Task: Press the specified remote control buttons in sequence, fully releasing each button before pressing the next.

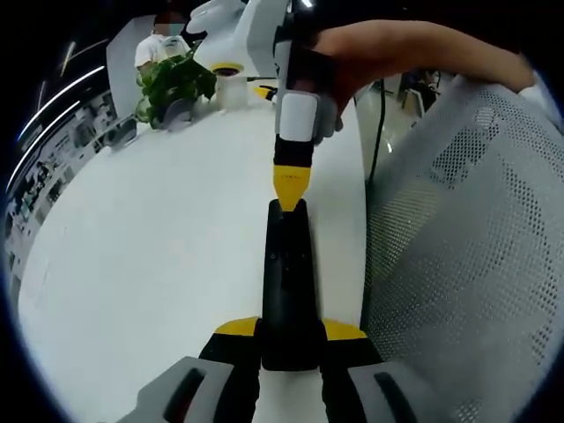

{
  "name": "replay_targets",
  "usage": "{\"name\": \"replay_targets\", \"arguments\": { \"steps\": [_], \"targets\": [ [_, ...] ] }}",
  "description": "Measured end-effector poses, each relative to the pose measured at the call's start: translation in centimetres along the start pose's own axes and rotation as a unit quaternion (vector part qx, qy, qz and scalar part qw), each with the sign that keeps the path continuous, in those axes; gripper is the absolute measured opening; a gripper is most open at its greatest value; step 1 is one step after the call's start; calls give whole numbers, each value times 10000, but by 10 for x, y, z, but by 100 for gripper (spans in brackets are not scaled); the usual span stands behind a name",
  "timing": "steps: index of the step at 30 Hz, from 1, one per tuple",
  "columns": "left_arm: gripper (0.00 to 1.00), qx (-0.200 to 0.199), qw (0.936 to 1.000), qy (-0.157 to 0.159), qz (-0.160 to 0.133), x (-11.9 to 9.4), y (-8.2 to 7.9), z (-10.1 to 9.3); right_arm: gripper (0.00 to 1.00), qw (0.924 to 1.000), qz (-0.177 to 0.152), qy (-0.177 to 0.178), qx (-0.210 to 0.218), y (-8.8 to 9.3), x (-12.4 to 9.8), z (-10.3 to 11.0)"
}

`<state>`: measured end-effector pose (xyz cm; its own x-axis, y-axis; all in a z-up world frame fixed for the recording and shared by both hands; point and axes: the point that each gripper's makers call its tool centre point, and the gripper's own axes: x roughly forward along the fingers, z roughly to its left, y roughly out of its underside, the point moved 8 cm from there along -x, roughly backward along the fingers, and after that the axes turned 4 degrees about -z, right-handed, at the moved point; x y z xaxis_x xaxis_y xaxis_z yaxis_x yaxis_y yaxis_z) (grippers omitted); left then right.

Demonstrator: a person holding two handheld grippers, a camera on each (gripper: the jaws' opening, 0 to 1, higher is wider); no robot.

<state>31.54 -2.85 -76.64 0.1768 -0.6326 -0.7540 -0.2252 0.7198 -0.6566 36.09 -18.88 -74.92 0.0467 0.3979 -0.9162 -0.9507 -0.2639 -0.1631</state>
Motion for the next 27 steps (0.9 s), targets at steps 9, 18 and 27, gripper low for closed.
{"name": "replay_targets", "arguments": {
  "steps": [9,18,27],
  "targets": [
    [25,26,10000,12,12,0,0,0,0,9999,12,30,-101,0,1,0],
    [25,29,10000,20,1,0,-1,0,0,10000,30,-26,-36,-1,1,-1],
    [25,24,10000,24,-9,1,0,0,0,10000,9,-42,22,-1,1,-1]
  ]
}}
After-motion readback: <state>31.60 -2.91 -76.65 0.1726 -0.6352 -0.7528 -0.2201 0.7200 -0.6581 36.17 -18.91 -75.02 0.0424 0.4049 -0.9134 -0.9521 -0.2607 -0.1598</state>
